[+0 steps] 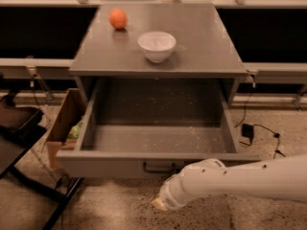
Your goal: Close top drawer
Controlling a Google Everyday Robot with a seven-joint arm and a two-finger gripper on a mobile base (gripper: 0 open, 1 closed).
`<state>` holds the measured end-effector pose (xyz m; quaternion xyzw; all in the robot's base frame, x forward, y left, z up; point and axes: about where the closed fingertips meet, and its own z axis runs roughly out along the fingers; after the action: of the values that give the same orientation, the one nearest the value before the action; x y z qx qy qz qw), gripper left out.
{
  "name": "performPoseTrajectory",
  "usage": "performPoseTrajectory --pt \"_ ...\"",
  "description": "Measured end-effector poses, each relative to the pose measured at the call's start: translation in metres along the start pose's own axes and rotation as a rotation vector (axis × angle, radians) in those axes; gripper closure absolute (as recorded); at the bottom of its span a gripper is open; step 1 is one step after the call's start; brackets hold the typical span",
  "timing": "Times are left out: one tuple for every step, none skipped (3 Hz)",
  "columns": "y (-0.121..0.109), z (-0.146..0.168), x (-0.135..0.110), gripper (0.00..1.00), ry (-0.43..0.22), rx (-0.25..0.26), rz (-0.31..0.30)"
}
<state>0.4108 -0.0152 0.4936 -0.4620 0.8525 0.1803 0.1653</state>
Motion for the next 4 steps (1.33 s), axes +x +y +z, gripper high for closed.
performPoseTrajectory --pt "-0.002 0.0 0.0 1.0 0.0 0.001 0.0" --pt "-0.041 0.006 -0.003 1.0 0.008 0.008 0.006" --pt "-0.045 0.006 -0.004 1.0 0.008 0.006 0.006" --pt "-0.084 0.006 -0.011 1.0 0.011 -0.012 0.012"
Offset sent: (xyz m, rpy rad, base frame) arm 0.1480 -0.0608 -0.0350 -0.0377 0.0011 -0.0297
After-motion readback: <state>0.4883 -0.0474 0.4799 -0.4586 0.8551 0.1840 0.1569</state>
